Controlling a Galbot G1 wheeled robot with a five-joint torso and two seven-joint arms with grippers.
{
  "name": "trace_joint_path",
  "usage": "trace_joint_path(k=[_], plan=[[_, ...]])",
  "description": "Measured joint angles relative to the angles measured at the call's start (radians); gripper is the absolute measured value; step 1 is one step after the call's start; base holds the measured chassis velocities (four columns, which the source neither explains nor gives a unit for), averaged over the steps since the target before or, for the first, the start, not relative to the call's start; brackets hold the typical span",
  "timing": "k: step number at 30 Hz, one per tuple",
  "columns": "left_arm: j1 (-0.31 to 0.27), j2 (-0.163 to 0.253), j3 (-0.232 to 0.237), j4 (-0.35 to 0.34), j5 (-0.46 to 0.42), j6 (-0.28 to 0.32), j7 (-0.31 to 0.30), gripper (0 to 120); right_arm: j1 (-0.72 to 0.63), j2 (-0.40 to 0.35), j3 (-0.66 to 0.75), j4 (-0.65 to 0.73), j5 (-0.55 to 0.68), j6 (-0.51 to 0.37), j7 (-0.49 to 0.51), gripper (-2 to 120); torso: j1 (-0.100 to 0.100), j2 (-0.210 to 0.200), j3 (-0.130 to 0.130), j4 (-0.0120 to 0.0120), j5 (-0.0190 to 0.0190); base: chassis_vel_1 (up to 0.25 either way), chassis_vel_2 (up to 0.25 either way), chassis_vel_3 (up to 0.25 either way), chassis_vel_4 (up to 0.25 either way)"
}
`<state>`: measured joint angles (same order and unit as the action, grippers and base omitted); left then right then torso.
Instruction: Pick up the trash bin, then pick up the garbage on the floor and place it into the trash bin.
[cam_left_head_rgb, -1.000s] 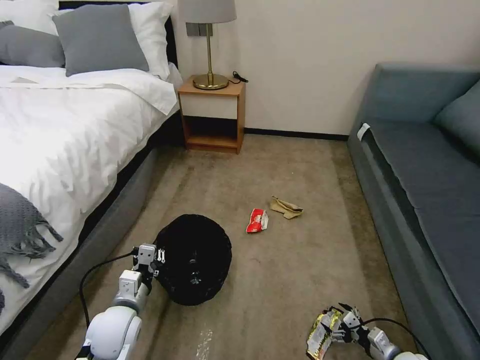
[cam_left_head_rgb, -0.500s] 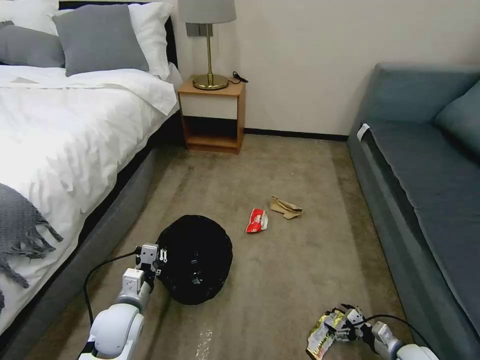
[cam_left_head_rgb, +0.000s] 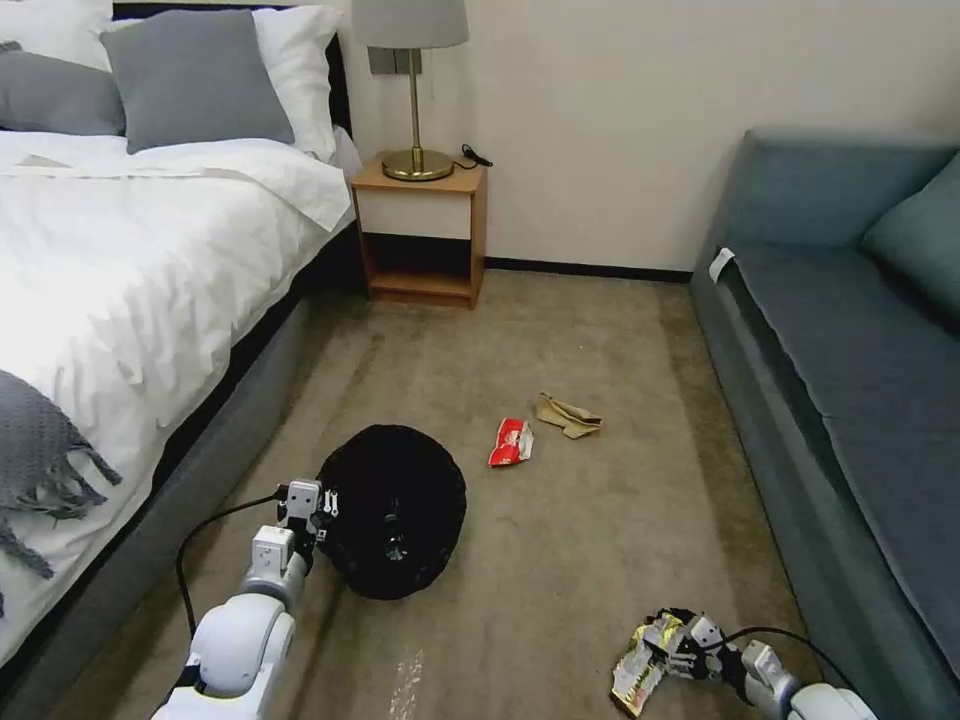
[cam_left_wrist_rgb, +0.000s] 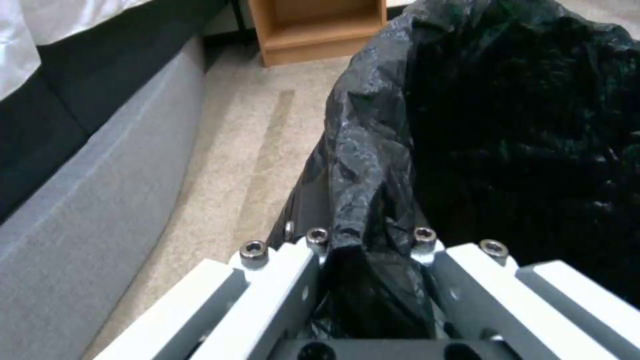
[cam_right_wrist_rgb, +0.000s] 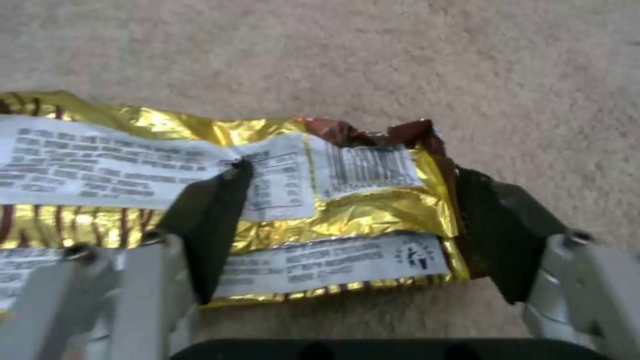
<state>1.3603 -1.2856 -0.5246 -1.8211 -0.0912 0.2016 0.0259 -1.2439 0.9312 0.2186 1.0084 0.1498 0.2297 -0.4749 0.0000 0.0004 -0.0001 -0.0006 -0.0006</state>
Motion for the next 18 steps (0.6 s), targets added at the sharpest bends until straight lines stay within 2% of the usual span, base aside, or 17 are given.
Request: trace_joint_path(k=[3, 4, 6, 8, 9, 10, 13, 14, 16, 17, 18], plan=[[-0.006, 0.003, 0.000, 0.001, -0.005, 0.002, 0.000, 4, 0.000, 0.001, 0.002, -0.002, -0.001, 0.003, -0.002, 64, 0.000, 0.000, 0.000, 0.0002, 0.0005, 0.000, 0.000, 0.000, 0.000], [-0.009, 0.006, 0.000, 0.001, -0.007, 0.002, 0.000, 4, 0.002, 0.001, 0.005, -0.001, -0.001, 0.003, -0.003, 59, 0.000, 0.000, 0.000, 0.0004, 0.0014, 0.000, 0.000, 0.000, 0.000], [-0.012, 0.007, 0.000, 0.001, -0.008, 0.002, 0.000, 4, 0.004, 0.001, 0.007, 0.003, -0.001, 0.004, -0.003, 57, 0.000, 0.000, 0.000, 0.0011, 0.0023, 0.000, 0.000, 0.000, 0.000], [-0.013, 0.009, -0.001, 0.002, -0.010, 0.003, 0.000, 4, 0.008, -0.001, 0.014, 0.016, 0.003, 0.002, -0.004, 48, 0.000, -0.001, 0.000, 0.0023, 0.0032, 0.000, 0.000, 0.000, 0.000], [-0.013, 0.009, -0.002, 0.002, -0.011, 0.003, 0.000, 4, 0.007, -0.003, 0.017, 0.023, 0.007, -0.001, -0.005, 44, 0.000, -0.001, 0.000, 0.0022, 0.0028, 0.000, 0.000, 0.000, 0.000], [-0.013, 0.009, -0.002, 0.002, -0.011, 0.003, 0.000, 4, 0.007, -0.003, 0.017, 0.023, 0.007, -0.001, -0.005, 44, 0.000, -0.001, 0.000, 0.0022, 0.0028, 0.000, 0.000, 0.000, 0.000], [-0.013, 0.010, -0.004, 0.003, -0.012, 0.003, 0.000, 4, -0.002, -0.005, 0.029, 0.051, 0.016, -0.005, -0.009, 28, 0.000, -0.001, 0.000, 0.0008, 0.0015, 0.000, 0.000, 0.000, 0.000], [-0.013, 0.010, -0.004, 0.003, -0.012, 0.003, 0.000, 4, -0.002, -0.005, 0.029, 0.051, 0.016, -0.005, -0.009, 28, 0.000, -0.001, 0.000, 0.0008, 0.0015, 0.000, 0.000, 0.000, 0.000], [-0.011, 0.012, -0.006, 0.003, -0.015, 0.003, 0.000, 4, -0.010, -0.006, 0.034, 0.062, 0.021, -0.005, -0.027, 17, 0.000, -0.001, 0.000, 0.0004, 0.0015, 0.000, 0.000, 0.000, 0.000], [-0.011, 0.012, -0.006, 0.003, -0.015, 0.003, 0.000, 4, -0.010, -0.006, 0.034, 0.062, 0.021, -0.005, -0.027, 17, 0.000, -0.001, 0.000, 0.0004, 0.0015, 0.000, 0.000, 0.000, 0.000], [-0.010, 0.014, -0.007, 0.002, -0.016, 0.003, 0.000, 4, -0.014, -0.006, 0.040, 0.065, 0.026, -0.003, -0.049, 13, 0.000, -0.001, 0.000, 0.0005, 0.0012, 0.000, 0.000, 0.000, 0.000]])
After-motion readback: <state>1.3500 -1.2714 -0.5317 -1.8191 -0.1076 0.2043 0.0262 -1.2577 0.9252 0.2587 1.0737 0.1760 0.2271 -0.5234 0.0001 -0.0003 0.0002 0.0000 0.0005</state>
